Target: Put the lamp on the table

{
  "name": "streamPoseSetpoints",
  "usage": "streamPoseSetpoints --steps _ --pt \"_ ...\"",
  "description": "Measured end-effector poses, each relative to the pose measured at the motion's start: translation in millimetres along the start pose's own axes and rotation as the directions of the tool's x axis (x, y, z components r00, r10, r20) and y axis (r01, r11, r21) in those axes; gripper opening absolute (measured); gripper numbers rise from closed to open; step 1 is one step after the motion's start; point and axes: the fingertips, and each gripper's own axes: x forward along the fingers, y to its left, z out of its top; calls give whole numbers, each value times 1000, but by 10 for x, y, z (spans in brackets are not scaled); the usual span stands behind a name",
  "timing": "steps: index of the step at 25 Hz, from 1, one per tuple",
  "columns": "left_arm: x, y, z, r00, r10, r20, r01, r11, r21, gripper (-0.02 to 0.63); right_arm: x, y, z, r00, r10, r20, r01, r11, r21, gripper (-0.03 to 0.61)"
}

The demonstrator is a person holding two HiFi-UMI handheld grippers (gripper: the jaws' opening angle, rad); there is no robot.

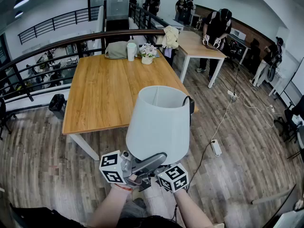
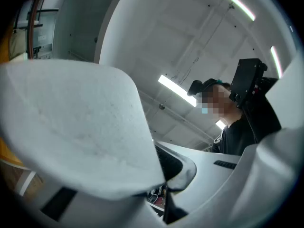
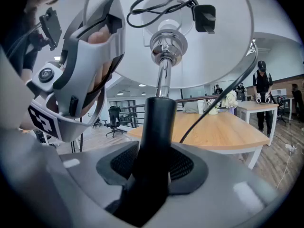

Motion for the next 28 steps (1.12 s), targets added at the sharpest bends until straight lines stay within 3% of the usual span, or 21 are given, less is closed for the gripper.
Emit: streamPoseSetpoints --steps 15,21,25,28 --pt "-309 1086 612 1000 -19 -16 18 999 -39 25 1006 -676 236 1000 -25 2 25 1000 17 186" --pt "-200 1181 769 998 -55 -20 54 998 -27 23 1123 -875 463 999 -35 13 35 999 -17 186" --pt "-288 1351 816 999 -35 6 36 998 -45 20 1250 -944 405 1000 -20 -6 20 1000 -18 186" --pt "-267 1547 818 1000 -20 -18 20 999 -32 20 1375 -1077 403 1000 -10 5 10 1000 4 186"
